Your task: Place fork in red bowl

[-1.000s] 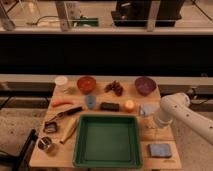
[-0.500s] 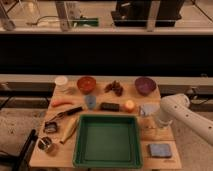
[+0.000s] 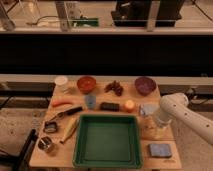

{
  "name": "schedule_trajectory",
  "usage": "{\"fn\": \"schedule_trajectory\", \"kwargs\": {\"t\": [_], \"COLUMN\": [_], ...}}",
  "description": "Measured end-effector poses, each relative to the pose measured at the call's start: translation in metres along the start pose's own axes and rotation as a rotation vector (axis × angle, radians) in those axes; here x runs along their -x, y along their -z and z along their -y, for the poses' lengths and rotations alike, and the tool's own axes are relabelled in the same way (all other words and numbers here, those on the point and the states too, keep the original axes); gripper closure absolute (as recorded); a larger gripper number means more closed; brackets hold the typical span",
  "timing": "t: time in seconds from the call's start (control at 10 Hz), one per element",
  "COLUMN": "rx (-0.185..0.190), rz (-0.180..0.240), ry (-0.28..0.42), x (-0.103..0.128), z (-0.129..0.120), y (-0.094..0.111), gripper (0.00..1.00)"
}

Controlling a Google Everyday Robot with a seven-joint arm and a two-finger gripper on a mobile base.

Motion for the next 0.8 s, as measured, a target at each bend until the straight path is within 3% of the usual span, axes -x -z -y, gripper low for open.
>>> {"fn": "schedule_trajectory", "kwargs": {"t": [0.5,0.8], "rx": [0.006,0.004], "rz": [0.007,0.005], "ry": [-0.002,0.002], "x": [-0.0035,-0.0037], "z": [-0.0009,0.0006], "y": [0.0005,0.0008], "gripper": [0.47,0.47]}}
